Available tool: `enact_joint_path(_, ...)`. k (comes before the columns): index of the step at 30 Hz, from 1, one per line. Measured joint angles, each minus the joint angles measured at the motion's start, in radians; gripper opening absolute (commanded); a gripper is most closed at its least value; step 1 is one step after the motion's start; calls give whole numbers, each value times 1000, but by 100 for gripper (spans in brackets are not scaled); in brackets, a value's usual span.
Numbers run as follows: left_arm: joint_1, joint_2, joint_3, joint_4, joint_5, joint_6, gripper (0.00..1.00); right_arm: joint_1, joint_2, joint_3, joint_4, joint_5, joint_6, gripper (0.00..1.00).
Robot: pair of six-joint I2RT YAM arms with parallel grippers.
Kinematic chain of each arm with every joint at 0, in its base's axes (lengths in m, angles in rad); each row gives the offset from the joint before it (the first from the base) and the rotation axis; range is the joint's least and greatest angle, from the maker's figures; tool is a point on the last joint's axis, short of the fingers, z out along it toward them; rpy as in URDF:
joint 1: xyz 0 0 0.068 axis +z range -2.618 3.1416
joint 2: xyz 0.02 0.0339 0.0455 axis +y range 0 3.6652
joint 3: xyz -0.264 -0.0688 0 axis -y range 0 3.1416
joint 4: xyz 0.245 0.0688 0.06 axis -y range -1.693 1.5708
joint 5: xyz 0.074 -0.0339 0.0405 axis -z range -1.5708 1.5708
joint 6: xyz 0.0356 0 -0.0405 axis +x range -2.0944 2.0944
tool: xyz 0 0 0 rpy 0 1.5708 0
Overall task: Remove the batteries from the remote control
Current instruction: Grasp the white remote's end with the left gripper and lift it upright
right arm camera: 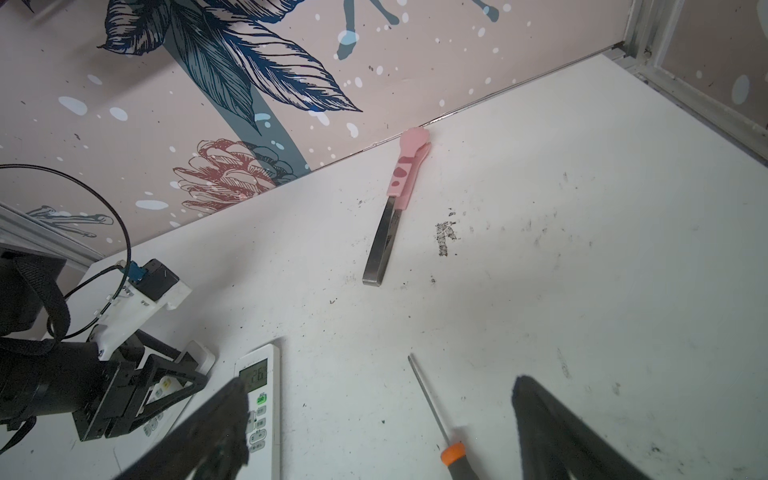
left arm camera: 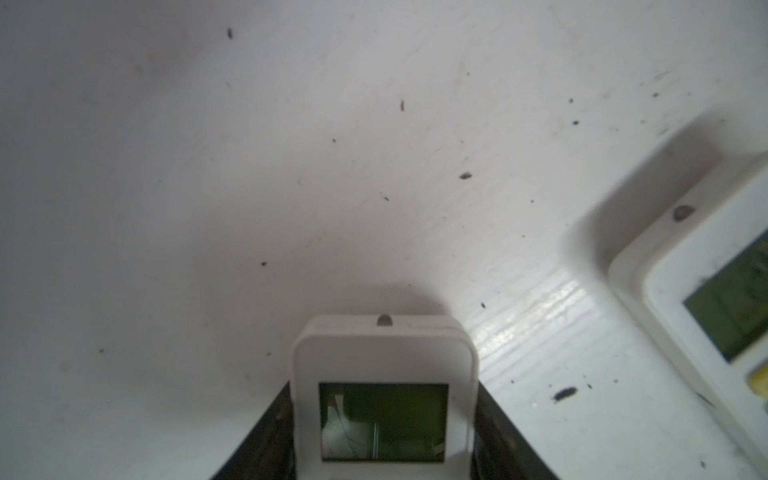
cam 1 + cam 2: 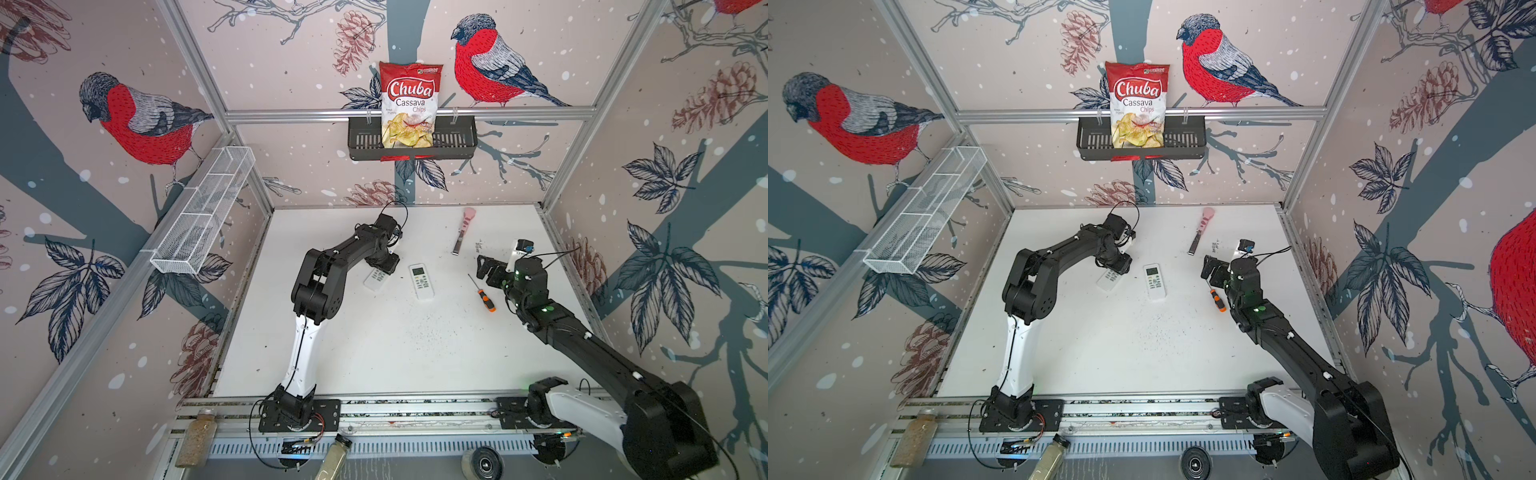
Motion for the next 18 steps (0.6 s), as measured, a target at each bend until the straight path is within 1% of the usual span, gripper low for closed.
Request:
enact_joint_path(5, 5, -35, 37, -27, 77, -7, 43, 0, -36, -10, 11, -13, -28, 99)
enact_joint_path(10, 24, -82, 61, -27, 191, -22, 43, -5, -75, -26, 39, -69, -53, 100)
enact_joint_path(14, 39, -135, 35, 18, 317, -50, 42, -24, -87, -27, 77, -162, -74, 99)
enact_joint_path(18, 47, -172, -12, 92, 455, -87, 41, -35, -82, -20, 126, -326, -96, 99)
